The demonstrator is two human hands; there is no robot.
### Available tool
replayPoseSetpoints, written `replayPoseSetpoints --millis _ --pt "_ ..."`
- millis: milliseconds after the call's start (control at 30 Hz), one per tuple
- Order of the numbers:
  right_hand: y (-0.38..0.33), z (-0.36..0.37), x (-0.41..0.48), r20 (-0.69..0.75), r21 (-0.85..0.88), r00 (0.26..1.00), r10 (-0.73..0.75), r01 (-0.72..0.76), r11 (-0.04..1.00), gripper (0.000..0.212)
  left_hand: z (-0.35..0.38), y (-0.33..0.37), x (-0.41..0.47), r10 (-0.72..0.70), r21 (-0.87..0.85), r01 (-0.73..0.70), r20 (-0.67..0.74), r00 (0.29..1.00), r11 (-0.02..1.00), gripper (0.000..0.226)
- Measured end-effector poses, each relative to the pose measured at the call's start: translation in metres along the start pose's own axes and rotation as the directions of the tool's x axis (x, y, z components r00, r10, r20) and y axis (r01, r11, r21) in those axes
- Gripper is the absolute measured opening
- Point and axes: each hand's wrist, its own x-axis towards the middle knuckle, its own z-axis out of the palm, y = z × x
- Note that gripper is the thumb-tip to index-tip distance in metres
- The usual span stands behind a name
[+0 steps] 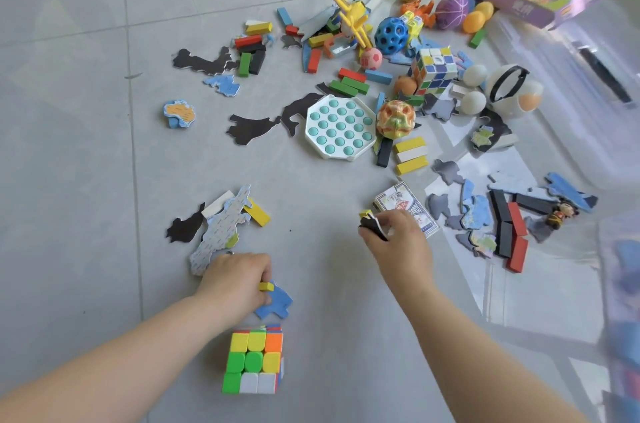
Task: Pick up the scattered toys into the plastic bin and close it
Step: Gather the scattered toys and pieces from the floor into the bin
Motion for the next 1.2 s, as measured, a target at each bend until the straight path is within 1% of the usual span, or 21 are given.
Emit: replayPoseSetpoints --millis 67,133,167,233,267,300,367,433,467,500,567,667,867,967,1033,1133,1200 --pt "0.006 -0.016 0.011 -0.038 -0.057 0.999 -0.028 0.026 0.998 0.025 0.002 -0.002 0.001 -0.04 -0.032 0.039 -0.022 0.999 0.999 0.047" --pt "0.014 -0.026 0.023 -0.011 -0.152 1.0 -0.006 0.004 0.988 0.029 0.005 -0.006 0.001 -0.046 -0.045 0.044 -0.044 0.998 0.998 0.045" --pt "0.018 -0.029 0.028 0.018 -0.194 0.999 0.027 -0.023 0.981 0.031 0.005 -0.005 0.0 -0.034 -0.035 0.031 -0.076 0.997 0.999 0.041" --pt "0.025 -0.031 0.033 0.076 -0.284 0.995 0.065 -0.041 0.958 0.031 0.007 -0.002 0.0 -0.025 -0.053 0.017 -0.148 0.989 0.998 0.023" --pt "0.026 -0.03 0.033 0.095 -0.335 0.993 0.064 -0.029 0.942 0.032 0.005 0.002 -0.001 -0.037 -0.065 0.028 -0.152 0.988 0.998 0.018" --pt "0.026 -0.028 0.033 0.1 -0.374 0.993 0.059 -0.017 0.927 0.037 0.003 0.006 -0.001 -0.042 -0.066 0.034 -0.127 0.991 0.997 0.018" --pt "0.022 -0.026 0.033 0.088 -0.403 0.995 0.055 -0.015 0.915 0.056 0.001 0.012 -0.002 -0.032 -0.009 0.032 -0.039 0.999 0.999 0.027" --pt "0.018 -0.026 0.037 0.096 -0.422 0.992 0.083 -0.036 0.906 0.08 0.0 0.017 -0.002 -0.031 0.08 0.029 0.024 0.999 0.996 0.048" --pt "0.015 -0.027 0.04 0.107 -0.44 0.988 0.116 -0.058 0.896 0.087 0.002 0.018 -0.002 -0.035 0.121 0.03 0.042 0.999 0.992 0.055" --pt "0.014 -0.029 0.042 0.119 -0.46 0.981 0.153 -0.082 0.884 0.091 0.005 0.018 -0.001 -0.037 0.15 0.029 0.05 0.998 0.988 0.052" --pt "0.012 -0.035 0.047 0.144 -0.507 0.964 0.225 -0.124 0.853 0.09 0.006 0.018 -0.001 -0.041 0.18 0.032 0.047 0.998 0.983 0.039" --pt "0.016 -0.047 0.049 0.175 -0.554 0.942 0.286 -0.146 0.82 0.08 0.002 0.018 0.001 -0.063 0.174 0.052 0.059 0.996 0.983 0.045" --pt "0.023 -0.059 0.047 0.223 -0.569 0.931 0.289 -0.116 0.814 0.087 -0.004 0.023 0.0 -0.082 0.147 0.069 0.082 0.993 0.987 0.048" --pt "0.021 -0.066 0.047 0.264 -0.527 0.918 0.294 -0.118 0.842 0.079 -0.006 0.023 -0.006 -0.091 0.035 0.088 0.093 0.992 0.996 0.045" --pt "0.025 -0.068 0.045 0.289 -0.468 0.918 0.27 -0.111 0.877 0.072 -0.01 0.023 -0.01 -0.115 -0.09 0.121 0.071 0.991 0.989 0.044" --pt "0.039 -0.068 0.037 0.336 -0.296 0.91 0.242 -0.142 0.944 0.062 -0.022 0.026 -0.014 -0.138 -0.276 0.127 -0.019 0.99 0.953 0.04" --pt "0.04 -0.076 0.031 0.362 -0.265 0.902 0.233 -0.14 0.954 0.056 -0.033 0.034 -0.017 -0.14 -0.352 0.105 -0.074 0.987 0.93 0.036"
